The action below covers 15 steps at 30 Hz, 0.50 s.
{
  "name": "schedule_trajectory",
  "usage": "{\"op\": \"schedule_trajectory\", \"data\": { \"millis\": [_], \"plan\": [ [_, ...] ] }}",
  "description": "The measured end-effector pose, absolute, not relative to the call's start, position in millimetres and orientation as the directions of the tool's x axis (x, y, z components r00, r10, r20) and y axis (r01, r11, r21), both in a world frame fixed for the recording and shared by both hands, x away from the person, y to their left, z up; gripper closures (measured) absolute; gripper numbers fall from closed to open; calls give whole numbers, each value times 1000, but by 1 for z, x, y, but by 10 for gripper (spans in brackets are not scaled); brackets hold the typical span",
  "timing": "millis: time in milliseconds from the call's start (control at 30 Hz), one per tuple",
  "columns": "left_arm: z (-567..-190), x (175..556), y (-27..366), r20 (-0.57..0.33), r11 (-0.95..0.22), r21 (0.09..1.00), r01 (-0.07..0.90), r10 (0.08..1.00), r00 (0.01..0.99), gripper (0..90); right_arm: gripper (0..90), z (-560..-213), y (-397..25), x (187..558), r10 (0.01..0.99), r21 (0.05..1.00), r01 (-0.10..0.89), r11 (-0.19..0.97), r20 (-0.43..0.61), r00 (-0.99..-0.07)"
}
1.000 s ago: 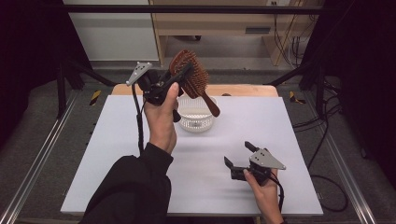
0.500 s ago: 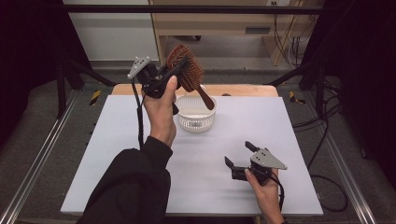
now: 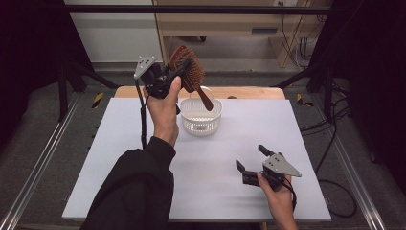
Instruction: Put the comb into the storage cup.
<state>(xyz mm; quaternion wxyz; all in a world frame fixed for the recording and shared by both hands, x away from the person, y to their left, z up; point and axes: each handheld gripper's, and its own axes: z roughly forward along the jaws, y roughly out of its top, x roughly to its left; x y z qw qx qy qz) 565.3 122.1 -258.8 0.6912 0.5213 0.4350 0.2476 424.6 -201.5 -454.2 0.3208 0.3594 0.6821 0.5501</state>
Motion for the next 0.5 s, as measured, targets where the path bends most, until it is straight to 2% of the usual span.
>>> {"op": "schedule_trajectory", "data": {
  "millis": [200,500],
  "plan": [
    [-257,567,118,-334,315,941,125,806,488,515,42,-466,-216,422,865,986,155,57,28,-501],
    [-254,572,119,-331,295,943,151,815,475,514,40,-467,-215,421,864,990,125,69,3,-503]
  ]
}}
